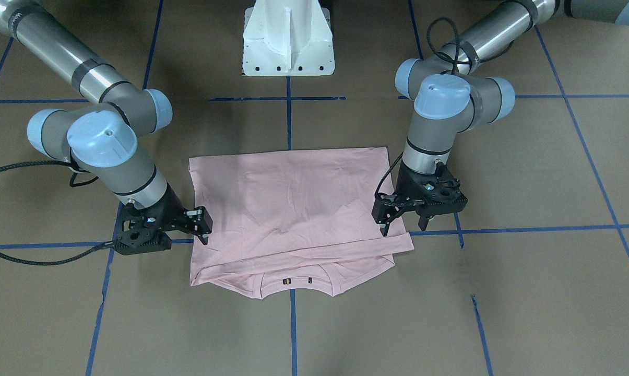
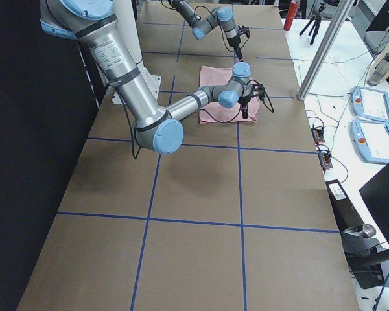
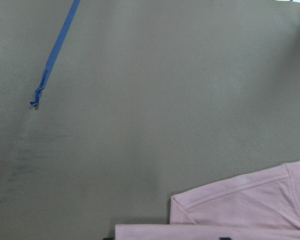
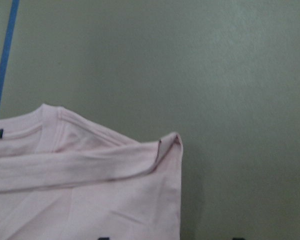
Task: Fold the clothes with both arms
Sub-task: 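Lower the folded hem at the collar and open both grippers, then move the right gripper down to the folded shirt's side edge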
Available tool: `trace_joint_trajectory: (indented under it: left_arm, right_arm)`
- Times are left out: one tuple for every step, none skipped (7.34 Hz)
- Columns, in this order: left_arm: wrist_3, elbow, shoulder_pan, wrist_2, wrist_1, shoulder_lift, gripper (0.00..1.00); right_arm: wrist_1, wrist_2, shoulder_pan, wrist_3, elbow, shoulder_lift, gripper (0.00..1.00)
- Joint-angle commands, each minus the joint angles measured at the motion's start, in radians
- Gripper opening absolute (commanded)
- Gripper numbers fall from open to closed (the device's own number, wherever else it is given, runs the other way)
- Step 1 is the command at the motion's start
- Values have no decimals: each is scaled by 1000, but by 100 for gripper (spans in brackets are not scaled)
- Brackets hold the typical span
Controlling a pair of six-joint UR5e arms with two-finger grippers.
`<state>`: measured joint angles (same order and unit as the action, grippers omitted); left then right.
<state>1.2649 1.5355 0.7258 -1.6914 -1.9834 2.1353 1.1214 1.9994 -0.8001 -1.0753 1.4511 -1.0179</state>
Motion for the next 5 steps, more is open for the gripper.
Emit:
trace_joint_trajectory:
  left_arm:
    - [5, 57, 0, -45, 6, -14, 100]
    - [8, 81, -5, -47, 5, -35, 100]
    - [10, 106, -6, -47, 6, -44, 100]
    - [10, 115, -8, -47, 5, -44, 100]
    - [17, 124, -9, -48, 5, -44, 100]
  right_arm:
    - [120, 9, 57, -133, 221, -134, 100]
    - [202, -16, 112, -155, 292, -166, 100]
    - [210, -71, 178, -196, 291, -168, 100]
    - [212, -102, 220, -207, 291, -177, 100]
    - [215, -102, 238, -207, 290, -180, 100]
